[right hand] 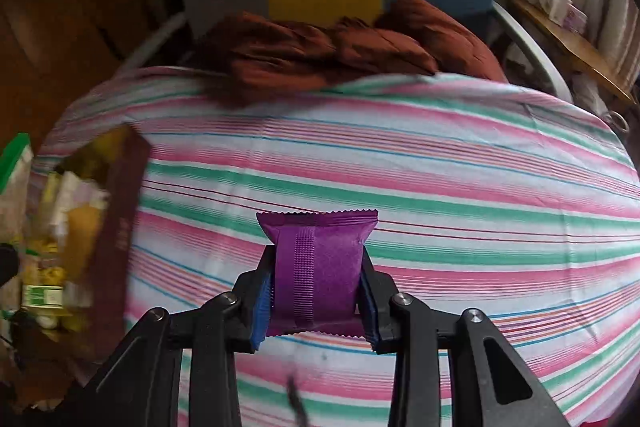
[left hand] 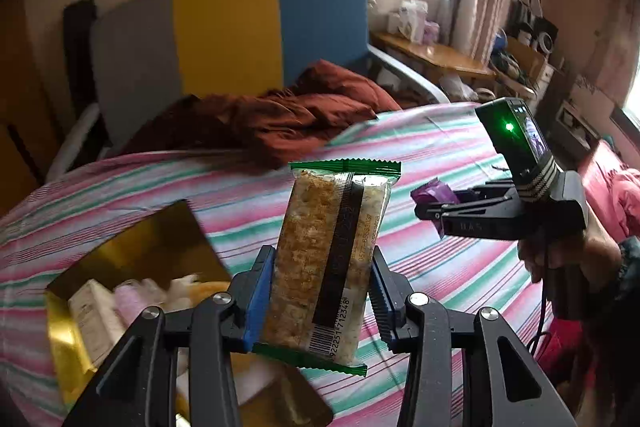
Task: Organize objects
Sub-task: 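Carry the cracker bar and purple sachet over the gold tray and release both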
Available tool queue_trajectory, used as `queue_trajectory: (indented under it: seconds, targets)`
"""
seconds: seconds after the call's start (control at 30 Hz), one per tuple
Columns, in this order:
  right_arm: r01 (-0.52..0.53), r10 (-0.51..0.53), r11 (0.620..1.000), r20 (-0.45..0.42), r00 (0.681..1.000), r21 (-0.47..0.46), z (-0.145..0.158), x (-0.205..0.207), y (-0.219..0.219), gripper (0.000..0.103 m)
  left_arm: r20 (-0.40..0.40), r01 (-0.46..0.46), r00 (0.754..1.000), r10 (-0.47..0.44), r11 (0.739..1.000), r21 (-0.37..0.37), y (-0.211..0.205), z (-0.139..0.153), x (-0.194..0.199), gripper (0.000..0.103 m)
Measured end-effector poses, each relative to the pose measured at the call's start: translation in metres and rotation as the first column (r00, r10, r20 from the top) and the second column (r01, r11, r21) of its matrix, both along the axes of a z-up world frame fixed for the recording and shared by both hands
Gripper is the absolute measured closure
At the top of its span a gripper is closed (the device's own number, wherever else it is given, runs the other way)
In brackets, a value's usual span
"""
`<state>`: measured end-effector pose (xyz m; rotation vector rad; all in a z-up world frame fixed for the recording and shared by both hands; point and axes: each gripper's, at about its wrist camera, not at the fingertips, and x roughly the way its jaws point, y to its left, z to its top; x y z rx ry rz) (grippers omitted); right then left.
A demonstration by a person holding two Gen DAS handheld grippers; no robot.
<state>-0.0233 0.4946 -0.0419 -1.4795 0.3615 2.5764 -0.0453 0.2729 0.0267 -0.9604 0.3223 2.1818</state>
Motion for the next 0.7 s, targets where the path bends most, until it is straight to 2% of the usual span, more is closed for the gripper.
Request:
queue_trajectory:
  seconds: [0.3, 0.53, 0.7]
  targets:
    - [-0.084, 0.071, 0.992, -0.128, 0.989, -0.095, 0.022, -0.008, -0.072, 0.067, -0.067, -0.095, 0.993, 0.097, 0.995, 0.035, -0.061, 0.01, 0.014, 0.058]
    - [-0.147, 0.117, 0.977, -0.182, 0.976, -0.157, 0.027, -0.018, -0.123, 0.067, -0.039, -0.187, 0.981, 0.189, 0.981, 0.047, -0.108, -0.004, 0.013, 0.058]
    - [-0.191, 0.157, 0.967, -0.198, 0.968, -0.17, 0.03, -0.033, -0.161, 0.067, 0.017, -0.276, 0.961, 0.276, 0.958, 0.072, -0.152, -0.019, 0.001, 0.058]
